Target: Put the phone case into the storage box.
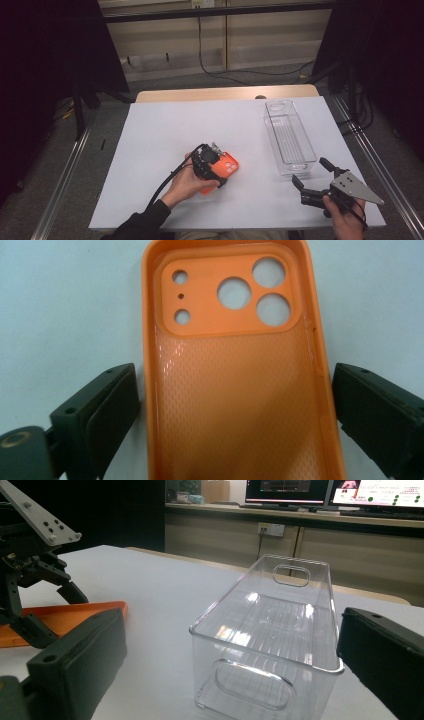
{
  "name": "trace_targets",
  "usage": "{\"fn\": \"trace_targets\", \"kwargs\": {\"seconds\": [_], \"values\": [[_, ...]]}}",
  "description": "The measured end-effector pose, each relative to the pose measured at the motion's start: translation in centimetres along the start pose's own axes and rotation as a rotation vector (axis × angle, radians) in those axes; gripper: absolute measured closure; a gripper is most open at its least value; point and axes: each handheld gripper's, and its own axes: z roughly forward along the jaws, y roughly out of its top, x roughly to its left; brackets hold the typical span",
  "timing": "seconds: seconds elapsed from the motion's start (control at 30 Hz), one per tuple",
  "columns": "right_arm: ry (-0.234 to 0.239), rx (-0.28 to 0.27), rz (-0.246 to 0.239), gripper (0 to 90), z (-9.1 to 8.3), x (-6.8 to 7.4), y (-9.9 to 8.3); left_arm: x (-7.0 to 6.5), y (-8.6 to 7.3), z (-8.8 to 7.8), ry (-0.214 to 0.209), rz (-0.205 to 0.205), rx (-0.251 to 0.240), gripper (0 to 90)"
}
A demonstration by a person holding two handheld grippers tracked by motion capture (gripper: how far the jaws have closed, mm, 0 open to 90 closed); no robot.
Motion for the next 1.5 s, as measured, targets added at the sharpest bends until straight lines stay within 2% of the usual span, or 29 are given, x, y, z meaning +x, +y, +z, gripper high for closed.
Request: {"fn": "trace_targets", "kwargs": {"seconds": [0.23,0.37,0.67,0.97,1.1,1.23,1.5], "values": [[0.003,0.0,-0.002,0.0,0.0,0.1,0.0,0.0,0.0,-0.3,0.001,0.01,0.009,14.5],[0.003,0.004,-0.001,0.0,0.0,0.0,0.0,0.1,-0.1,-0.4,-0.009,0.021,0.008,15.5],[-0.001,0.006,-0.002,0.0,0.1,0.0,0.0,0.2,0.0,-0.5,-0.014,0.017,0.014,16.0],[-0.001,0.006,-0.001,0.0,0.1,0.0,-0.1,0.3,-0.2,-0.5,-0.022,0.04,0.001,16.2],[-0.001,0.007,0.001,0.0,0.1,0.0,0.0,0.3,-0.2,-0.5,-0.021,0.027,-0.019,16.2],[-0.003,0.006,0.0,0.0,0.1,0.0,-0.1,0.4,-0.3,-0.7,-0.027,0.034,-0.024,16.2],[-0.002,0.005,-0.002,0.0,0.1,0.0,0.0,0.3,-0.4,-1.1,-0.011,0.037,-0.052,16.2]]}}
